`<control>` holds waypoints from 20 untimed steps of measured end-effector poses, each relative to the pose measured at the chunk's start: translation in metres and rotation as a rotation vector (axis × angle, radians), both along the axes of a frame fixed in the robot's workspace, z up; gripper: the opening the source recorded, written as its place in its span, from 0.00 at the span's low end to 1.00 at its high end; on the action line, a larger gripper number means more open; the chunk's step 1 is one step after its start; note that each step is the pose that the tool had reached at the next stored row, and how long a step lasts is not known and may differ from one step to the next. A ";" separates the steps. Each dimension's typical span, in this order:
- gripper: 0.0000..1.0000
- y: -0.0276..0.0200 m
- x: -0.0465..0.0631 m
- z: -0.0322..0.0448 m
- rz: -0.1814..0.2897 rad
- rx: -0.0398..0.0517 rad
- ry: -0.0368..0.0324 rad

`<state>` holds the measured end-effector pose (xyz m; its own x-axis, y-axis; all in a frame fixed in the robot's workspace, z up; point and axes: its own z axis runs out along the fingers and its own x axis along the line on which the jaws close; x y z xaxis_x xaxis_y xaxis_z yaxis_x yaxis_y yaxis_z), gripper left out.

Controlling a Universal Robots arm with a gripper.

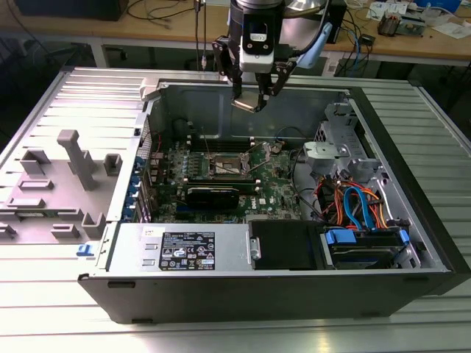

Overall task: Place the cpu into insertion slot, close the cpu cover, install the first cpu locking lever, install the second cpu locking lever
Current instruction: 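Place the cpu into insertion slot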

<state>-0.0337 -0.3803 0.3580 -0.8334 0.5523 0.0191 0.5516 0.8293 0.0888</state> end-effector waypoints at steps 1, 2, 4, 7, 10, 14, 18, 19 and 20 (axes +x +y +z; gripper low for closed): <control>0.55 0.0000 0.000 0.0000 -0.003 -0.0001 0.0001; 0.55 -0.0001 0.000 0.0000 -0.005 -0.0001 0.0001; 0.55 -0.0001 0.000 0.0000 -0.010 -0.0002 0.0001; 0.55 -0.0001 0.000 -0.0002 -0.020 -0.0001 0.0001; 0.55 -0.0003 0.000 -0.0004 -0.034 0.0000 0.0000; 0.55 -0.0004 0.000 -0.0005 -0.044 0.0000 0.0000; 0.55 -0.0005 0.000 -0.0006 -0.055 -0.0001 0.0000; 0.55 -0.0005 0.000 -0.0006 -0.057 -0.0001 0.0001; 0.55 -0.0005 0.000 -0.0007 -0.059 -0.0001 0.0000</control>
